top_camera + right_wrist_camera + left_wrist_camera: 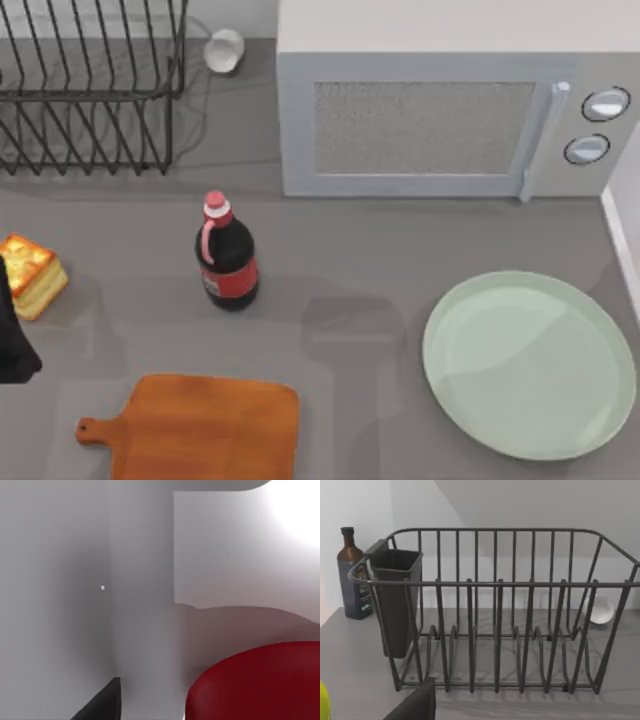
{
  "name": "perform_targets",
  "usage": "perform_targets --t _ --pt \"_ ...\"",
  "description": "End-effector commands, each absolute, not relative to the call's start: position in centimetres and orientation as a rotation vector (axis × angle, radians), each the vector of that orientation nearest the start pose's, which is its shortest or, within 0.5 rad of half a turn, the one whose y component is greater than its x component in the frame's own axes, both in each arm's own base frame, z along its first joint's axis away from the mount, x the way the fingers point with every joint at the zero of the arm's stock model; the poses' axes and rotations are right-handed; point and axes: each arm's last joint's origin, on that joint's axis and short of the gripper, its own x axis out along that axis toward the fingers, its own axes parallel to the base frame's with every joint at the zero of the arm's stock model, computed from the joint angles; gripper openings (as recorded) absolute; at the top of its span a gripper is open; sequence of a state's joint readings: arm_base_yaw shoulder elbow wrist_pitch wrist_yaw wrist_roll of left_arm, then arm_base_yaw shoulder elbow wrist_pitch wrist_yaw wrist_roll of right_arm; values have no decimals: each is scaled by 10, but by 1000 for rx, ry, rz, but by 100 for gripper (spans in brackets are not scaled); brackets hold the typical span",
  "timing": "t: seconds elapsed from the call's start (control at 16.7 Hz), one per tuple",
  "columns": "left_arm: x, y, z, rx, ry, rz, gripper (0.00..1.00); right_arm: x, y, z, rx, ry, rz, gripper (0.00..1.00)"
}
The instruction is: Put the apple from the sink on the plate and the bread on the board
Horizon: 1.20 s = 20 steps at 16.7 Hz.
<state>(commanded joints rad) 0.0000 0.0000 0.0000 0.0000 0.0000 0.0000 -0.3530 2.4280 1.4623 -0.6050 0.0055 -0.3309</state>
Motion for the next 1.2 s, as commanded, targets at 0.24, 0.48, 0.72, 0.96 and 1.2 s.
perform_targets --t 0.24,0.48,0.72,0.96,1.2 --pt "106 -1 160 0 0 0 100 390 -140 6 8 1571 -8 32" --pt "106 -1 160 0 0 0 100 390 -140 6 8 1571 -8 2" --pt "106 -1 160 0 0 0 100 390 -140 6 8 1571 -8 0" --pt "106 -1 160 0 0 0 100 390 -140 6 8 1571 -8 0" --pt "106 -1 160 0 0 0 100 397 -141 46 13 1520 -14 0"
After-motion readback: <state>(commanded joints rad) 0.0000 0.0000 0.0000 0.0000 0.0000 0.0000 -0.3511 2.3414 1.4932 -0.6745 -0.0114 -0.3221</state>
